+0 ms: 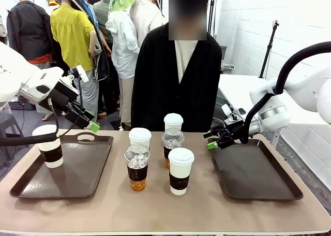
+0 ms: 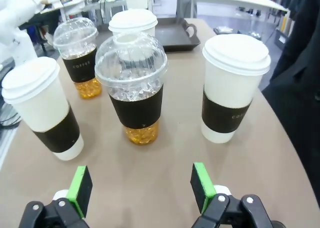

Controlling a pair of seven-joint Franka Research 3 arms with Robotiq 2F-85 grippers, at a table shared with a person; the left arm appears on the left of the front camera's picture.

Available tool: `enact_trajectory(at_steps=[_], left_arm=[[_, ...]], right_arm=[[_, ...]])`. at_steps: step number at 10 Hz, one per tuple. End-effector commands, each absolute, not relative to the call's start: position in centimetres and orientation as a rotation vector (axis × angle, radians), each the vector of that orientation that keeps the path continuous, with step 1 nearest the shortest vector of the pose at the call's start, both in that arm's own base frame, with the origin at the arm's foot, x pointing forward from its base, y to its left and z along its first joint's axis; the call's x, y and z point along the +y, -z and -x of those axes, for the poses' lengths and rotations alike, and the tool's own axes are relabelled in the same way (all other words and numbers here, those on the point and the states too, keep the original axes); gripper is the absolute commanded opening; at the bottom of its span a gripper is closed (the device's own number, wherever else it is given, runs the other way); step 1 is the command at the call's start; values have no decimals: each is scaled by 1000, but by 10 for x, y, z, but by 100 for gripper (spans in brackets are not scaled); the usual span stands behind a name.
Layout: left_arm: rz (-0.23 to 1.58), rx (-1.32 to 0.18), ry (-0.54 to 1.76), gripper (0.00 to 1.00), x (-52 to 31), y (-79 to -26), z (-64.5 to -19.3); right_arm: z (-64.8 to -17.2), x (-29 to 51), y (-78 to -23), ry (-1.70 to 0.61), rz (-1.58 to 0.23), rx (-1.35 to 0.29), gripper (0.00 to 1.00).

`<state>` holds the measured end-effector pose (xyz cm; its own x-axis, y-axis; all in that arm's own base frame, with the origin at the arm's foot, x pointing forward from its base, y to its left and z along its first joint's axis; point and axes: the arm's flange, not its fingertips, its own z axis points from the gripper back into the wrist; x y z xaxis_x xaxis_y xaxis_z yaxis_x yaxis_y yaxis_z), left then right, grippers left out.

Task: Distribute the coffee onto the tray.
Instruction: Pick up one iced Americano and place it on the right Handle tray.

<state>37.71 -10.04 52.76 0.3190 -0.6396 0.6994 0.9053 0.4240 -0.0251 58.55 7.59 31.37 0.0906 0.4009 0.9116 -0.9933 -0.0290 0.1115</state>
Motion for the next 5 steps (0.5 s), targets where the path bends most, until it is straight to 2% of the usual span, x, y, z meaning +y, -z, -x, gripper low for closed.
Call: enact_trajectory(at_steps=[1, 5], left_arm=[[480, -689, 1079, 100, -99, -525, -379], [480, -689, 1079, 100, -99, -525, -379]], right_arm=[[-594, 82, -308, -1334, -1021, -862, 100], [-590, 80, -306, -1330, -1007, -811, 100]])
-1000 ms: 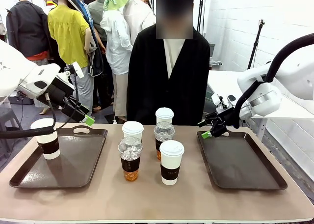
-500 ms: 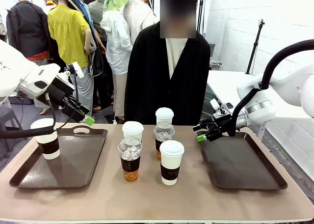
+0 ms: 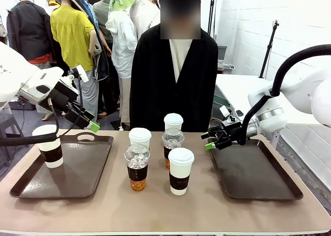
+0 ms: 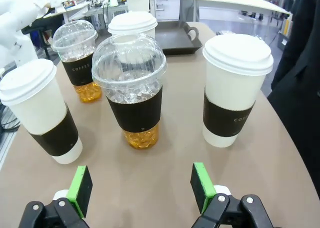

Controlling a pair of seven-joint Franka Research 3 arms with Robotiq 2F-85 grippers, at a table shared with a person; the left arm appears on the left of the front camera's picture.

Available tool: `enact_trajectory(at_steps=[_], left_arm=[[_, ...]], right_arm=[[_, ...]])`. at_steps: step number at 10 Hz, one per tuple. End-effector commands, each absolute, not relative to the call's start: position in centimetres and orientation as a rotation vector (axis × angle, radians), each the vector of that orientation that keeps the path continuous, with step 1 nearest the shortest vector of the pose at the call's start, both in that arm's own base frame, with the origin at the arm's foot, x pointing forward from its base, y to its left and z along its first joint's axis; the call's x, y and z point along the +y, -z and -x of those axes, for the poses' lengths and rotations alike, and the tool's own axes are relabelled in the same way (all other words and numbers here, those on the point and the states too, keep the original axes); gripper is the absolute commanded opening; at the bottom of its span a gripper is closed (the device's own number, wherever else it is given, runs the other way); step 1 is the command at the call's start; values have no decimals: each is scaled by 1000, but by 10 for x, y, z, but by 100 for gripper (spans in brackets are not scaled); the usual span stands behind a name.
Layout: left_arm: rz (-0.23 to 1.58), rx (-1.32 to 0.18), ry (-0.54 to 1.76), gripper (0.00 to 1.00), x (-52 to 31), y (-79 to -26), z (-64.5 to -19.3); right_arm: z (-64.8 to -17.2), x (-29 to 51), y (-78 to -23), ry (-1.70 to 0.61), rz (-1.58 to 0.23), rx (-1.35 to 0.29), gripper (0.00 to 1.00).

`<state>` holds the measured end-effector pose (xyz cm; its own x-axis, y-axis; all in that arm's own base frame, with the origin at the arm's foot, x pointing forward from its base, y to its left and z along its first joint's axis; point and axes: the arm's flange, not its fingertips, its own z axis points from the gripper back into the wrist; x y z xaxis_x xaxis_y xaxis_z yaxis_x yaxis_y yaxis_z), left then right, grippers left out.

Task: Distribute the coffee onto the tray.
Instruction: Pick up one iced Americano and place it on the right Handle tray.

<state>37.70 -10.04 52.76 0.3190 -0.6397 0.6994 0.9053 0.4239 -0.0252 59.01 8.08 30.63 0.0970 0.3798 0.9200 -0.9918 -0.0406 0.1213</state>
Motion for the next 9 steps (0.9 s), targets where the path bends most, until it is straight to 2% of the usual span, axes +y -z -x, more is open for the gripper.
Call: enact_trajectory(at_steps=[1, 9], left_arm=[[480, -689, 1079, 100, -99, -525, -379], [480, -689, 1079, 100, -99, -525, -379]], right_arm=[[-590, 80, -306, -1330, -1007, -811, 100], [-573, 122, -282, -1296, -1003, -959, 100]])
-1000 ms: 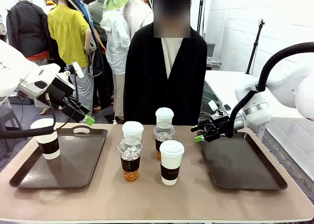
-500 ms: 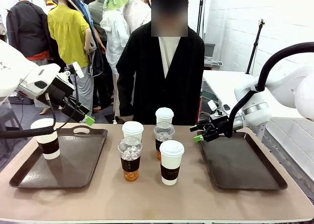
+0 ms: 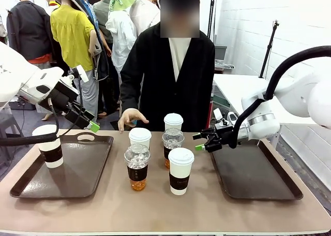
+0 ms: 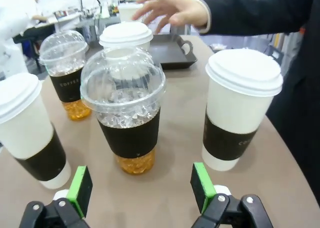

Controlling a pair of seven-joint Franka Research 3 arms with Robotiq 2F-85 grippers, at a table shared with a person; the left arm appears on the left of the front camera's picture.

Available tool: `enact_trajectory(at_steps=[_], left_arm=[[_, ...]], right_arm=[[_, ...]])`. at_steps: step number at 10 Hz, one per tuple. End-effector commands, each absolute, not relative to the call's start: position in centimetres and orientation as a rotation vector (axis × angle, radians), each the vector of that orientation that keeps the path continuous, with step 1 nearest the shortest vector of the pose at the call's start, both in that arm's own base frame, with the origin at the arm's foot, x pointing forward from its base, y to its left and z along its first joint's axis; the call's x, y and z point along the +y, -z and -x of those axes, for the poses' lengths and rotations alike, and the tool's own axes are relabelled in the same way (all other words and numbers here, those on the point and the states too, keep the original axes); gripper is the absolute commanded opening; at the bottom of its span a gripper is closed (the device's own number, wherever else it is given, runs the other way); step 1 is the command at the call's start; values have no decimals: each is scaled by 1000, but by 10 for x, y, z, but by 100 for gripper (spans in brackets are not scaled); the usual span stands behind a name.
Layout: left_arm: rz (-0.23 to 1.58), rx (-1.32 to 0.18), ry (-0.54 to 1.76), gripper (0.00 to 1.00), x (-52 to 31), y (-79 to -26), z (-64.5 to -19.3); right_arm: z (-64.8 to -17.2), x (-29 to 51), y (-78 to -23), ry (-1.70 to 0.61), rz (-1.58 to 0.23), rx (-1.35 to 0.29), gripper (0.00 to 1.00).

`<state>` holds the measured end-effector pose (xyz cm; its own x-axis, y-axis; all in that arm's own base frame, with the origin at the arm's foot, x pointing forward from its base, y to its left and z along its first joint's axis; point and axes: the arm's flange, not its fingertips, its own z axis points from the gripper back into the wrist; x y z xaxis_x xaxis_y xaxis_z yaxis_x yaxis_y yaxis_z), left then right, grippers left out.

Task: Distribute the coffee onto the tray.
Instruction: Pick up one iced Americano and place it on the right Handle tray.

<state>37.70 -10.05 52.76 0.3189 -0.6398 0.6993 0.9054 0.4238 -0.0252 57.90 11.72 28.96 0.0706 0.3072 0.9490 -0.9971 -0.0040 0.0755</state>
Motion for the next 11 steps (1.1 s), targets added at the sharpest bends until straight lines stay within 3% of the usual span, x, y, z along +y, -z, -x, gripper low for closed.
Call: enact_trajectory(at_steps=[1, 11], left_arm=[[480, -689, 1079, 100, -99, -525, -379], [480, -689, 1079, 100, -99, -525, -379]], right_arm=[[-572, 126, -277, -1290, -1013, -964, 100], [-569, 153, -250, -1258, -1107, -998, 100]])
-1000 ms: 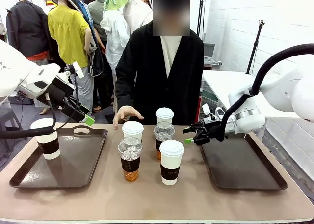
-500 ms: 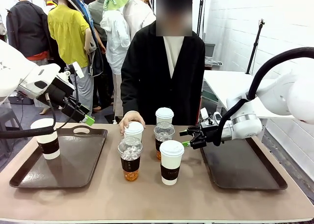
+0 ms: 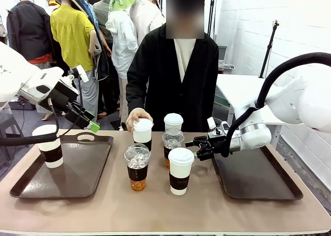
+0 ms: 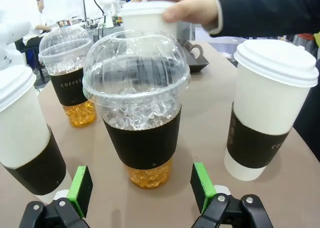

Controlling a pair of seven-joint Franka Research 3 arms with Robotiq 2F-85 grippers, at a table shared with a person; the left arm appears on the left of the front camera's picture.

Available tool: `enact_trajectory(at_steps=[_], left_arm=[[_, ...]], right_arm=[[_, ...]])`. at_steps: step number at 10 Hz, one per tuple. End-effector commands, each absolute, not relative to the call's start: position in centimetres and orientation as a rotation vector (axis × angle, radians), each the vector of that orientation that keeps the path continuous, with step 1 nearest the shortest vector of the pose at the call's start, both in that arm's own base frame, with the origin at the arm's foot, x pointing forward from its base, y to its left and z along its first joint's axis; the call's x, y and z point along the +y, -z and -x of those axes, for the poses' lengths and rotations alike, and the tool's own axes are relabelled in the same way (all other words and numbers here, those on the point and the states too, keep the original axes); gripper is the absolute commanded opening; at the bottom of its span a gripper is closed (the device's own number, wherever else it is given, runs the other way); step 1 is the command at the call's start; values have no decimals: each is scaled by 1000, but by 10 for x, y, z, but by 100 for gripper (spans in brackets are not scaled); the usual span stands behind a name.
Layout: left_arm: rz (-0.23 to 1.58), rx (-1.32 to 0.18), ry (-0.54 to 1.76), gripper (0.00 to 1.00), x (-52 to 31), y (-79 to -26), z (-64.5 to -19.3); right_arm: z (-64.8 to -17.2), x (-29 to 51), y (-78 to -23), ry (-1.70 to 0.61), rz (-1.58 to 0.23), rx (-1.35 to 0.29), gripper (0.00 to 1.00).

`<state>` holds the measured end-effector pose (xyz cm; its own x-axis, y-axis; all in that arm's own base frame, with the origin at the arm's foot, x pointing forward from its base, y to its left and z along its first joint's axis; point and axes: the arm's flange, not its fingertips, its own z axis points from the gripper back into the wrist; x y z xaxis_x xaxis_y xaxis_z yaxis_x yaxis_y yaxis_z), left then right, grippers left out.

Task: Distribute the coffee onto the tray.
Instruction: Pick up one iced Americano and place it on the right Handle tray.

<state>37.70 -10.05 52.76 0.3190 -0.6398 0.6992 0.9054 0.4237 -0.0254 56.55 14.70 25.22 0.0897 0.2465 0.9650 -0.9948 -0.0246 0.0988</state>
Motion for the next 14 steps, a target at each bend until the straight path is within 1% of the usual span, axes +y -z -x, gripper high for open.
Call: enact_trajectory(at_steps=[1, 8, 14], left_arm=[[480, -689, 1079, 100, -99, -525, -379], [480, -689, 1079, 100, -99, -525, -379], [480, -689, 1079, 100, -99, -525, -379]], right_arm=[[-570, 156, -249, -1258, -1116, -1000, 100], [-578, 172, -246, -1265, -1156, -986, 100], [-592, 190, -247, -1285, -1219, -936, 100]])
